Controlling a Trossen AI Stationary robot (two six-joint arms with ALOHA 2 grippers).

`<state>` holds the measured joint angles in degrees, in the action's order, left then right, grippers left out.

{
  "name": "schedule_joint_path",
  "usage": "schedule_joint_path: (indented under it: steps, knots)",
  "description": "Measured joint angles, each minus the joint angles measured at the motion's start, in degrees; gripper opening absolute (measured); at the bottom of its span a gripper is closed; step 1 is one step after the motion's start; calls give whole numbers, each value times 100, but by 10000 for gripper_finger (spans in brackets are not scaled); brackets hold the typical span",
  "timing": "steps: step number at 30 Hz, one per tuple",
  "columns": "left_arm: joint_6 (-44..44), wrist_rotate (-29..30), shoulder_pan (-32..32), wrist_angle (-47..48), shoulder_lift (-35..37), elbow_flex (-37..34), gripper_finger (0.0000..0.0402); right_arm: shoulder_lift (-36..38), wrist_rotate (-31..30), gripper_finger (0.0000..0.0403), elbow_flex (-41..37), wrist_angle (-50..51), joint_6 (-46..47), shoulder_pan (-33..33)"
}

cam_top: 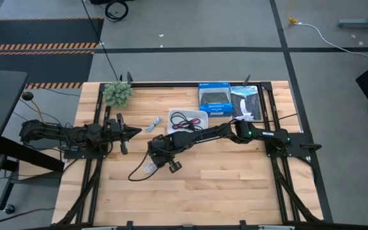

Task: Pick and place USB-C Cables
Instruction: Put the white charger cable into the white bin

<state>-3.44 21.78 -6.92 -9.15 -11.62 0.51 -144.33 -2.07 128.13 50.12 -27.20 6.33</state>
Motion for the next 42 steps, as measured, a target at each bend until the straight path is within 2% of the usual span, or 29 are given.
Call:
schedule_joint_path:
  steps: [7, 18, 26, 42]
  knots:
    - [0, 2, 0, 0, 0, -1, 14, 108, 7, 11, 1, 258, -2, 4]
    - [0, 2, -1, 0, 0, -2, 14, 682, 166, 10, -1, 250, 19, 7]
    - [0, 2, 0, 0, 0, -2, 14, 1236, 170, 10, 0, 265, 64, 7]
    - [0, 2, -1, -1, 0, -2, 13, 2602, 173, 10, 1, 48, 980, -427]
